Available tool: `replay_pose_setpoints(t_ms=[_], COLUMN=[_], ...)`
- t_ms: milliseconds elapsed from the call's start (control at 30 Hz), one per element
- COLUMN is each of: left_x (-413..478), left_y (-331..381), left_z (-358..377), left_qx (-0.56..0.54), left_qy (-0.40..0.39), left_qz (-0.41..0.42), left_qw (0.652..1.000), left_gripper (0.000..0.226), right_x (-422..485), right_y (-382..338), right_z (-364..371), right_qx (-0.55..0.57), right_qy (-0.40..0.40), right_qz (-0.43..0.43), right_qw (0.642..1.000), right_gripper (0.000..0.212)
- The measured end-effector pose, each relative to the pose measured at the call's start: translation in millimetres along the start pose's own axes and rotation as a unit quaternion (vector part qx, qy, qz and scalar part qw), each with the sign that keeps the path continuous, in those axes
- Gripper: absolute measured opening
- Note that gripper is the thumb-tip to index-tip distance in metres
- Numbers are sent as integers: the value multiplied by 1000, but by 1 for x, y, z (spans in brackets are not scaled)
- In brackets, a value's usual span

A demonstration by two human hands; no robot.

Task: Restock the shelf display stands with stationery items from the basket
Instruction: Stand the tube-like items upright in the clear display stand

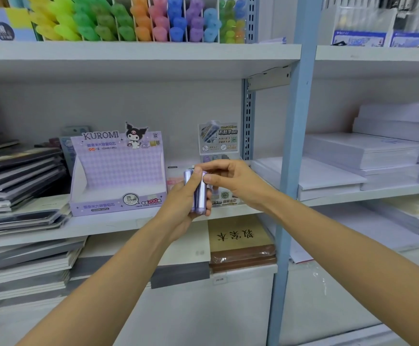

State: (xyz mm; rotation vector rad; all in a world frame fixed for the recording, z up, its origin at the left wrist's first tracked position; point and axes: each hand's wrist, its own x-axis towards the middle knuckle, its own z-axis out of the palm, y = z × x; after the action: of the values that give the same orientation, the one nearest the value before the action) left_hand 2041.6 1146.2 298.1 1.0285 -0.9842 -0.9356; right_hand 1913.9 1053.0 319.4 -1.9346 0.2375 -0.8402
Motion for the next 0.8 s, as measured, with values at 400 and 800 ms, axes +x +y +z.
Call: replay_pose_setpoints(t_ms=[400,800], left_x=[-11,-18], left_y=[18,27], left_z=[2,10], left_qx=[2,36], left_qy=[29,103], left_qz=[23,153], left_qw=[999,982], left_gripper=[30,25], right_x=[-17,-38], right_y=[-16,-15], right_z=[-17,-4], right_qx=[209,166], right_qy=[162,74], right_qz=[1,64], right_qw=[964,981], right_gripper=[21,27])
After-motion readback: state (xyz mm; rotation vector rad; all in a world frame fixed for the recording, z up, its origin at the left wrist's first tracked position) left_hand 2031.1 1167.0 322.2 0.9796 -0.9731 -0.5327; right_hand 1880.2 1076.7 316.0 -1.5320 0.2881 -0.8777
